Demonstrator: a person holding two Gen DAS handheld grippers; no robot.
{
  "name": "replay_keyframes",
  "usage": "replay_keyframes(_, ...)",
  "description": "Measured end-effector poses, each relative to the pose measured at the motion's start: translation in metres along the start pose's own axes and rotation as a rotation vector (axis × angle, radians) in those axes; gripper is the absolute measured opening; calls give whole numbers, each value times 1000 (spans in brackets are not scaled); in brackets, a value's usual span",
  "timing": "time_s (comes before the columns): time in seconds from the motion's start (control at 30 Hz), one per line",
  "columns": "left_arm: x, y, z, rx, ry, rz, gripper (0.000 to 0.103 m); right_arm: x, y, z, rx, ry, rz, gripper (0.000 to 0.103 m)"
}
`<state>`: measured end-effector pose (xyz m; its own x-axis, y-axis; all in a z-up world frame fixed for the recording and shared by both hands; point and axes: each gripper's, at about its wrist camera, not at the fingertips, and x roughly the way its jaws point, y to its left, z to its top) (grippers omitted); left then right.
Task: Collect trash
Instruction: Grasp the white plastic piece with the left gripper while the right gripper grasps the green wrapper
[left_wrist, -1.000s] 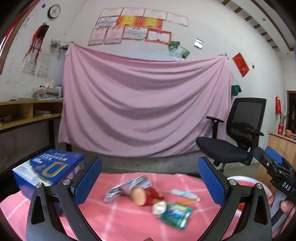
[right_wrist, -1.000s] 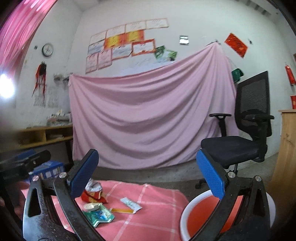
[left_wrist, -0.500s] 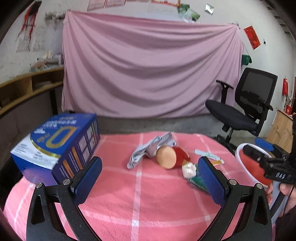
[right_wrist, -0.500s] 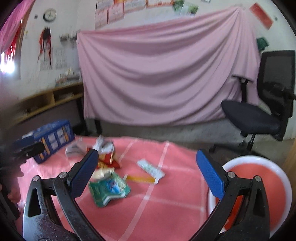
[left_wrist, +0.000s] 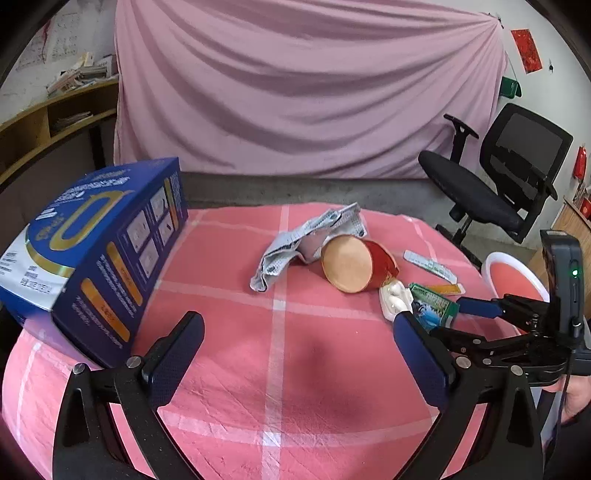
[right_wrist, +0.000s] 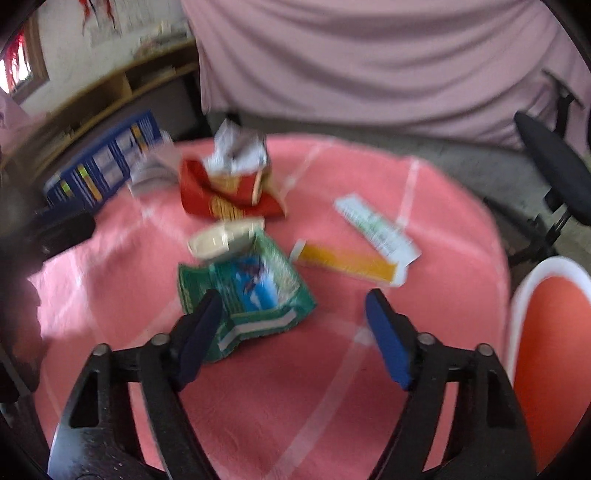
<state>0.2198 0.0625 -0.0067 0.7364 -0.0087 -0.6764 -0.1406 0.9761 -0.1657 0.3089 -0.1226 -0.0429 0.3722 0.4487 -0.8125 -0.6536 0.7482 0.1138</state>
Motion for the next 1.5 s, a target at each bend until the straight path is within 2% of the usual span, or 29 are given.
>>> replay_keyframes(0.17,2,-6,4,16,28,-25,94,-1,6,-4,-31,5,34,75)
replay_keyframes(0.23,5,-8,5,22,45,-39,93,-3,7,-6,-34,2,42,59)
replay_keyframes(0.37,9,-14,6,29,68,-64,91,-7,5,-6,-21,-4,50,50)
replay_keyframes(0.4,10,-16,6,35,75,-72,90,-7,3,-5,-16,-6,42,40)
replay_keyframes(0.43,11,-18,6,43,83,-82,90,-7,2,-4,-11,-4,29,19)
replay_keyframes(0.6,20,-31,7,83,122,-114,80,-15,-5,-9,4,-18,24,20)
replay_keyframes(0.87,38,-49,17,105,171,-170,80,-35,-23,-17,30,-44,-53,20)
replay_keyframes(1.07,57,-70,27,103,194,-145,78,-49,-50,-33,90,-78,-105,20)
replay_keyframes(1.1,60,-74,27,99,198,-134,71,-52,-54,-34,102,-95,-107,20)
replay_keyframes(1.23,73,-86,29,92,222,-80,60,-54,-58,-35,130,-130,-103,20)
replay_keyframes(1.4,79,-93,27,112,235,-15,28,-53,-56,-33,123,-144,-112,20)
replay_keyframes(1.5,78,-93,25,115,232,-8,25,-56,-57,-35,127,-156,-108,20)
